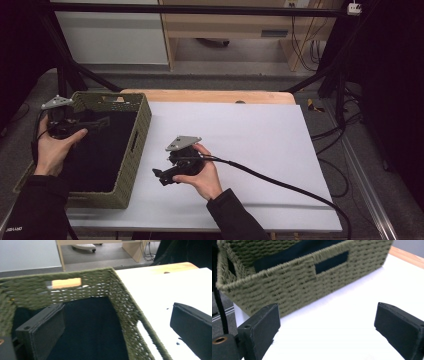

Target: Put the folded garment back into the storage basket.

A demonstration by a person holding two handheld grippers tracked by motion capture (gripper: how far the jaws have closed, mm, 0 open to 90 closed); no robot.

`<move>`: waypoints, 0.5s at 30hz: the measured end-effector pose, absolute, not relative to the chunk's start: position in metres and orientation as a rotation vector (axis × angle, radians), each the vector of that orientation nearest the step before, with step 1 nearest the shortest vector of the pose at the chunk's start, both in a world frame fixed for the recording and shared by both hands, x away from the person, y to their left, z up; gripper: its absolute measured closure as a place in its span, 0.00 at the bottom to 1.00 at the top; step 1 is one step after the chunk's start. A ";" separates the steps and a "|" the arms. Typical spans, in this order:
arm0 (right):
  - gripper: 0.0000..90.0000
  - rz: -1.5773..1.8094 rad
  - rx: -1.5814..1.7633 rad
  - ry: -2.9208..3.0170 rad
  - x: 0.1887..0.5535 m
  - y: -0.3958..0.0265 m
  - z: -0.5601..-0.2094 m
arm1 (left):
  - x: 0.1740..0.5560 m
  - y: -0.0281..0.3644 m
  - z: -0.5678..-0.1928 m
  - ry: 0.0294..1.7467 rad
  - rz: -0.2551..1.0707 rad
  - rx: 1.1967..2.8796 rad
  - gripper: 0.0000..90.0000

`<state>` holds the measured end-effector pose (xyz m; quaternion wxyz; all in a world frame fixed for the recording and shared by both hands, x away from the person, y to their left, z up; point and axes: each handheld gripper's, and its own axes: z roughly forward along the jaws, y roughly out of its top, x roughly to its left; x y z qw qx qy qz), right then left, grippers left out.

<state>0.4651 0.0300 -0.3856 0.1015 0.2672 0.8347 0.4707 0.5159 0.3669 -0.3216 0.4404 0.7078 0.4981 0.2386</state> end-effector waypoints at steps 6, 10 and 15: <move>0.07 1.384 0.812 2.457 0.466 0.007 -0.384 | 0.503 0.343 -0.322 1.145 0.572 1.800 0.00; 0.06 1.376 0.834 2.443 0.466 -0.011 -0.382 | 0.496 0.329 -0.321 1.096 0.563 1.809 0.00; 0.06 1.374 0.866 2.424 0.468 -0.028 -0.383 | 0.490 0.314 -0.320 1.051 0.550 1.826 0.00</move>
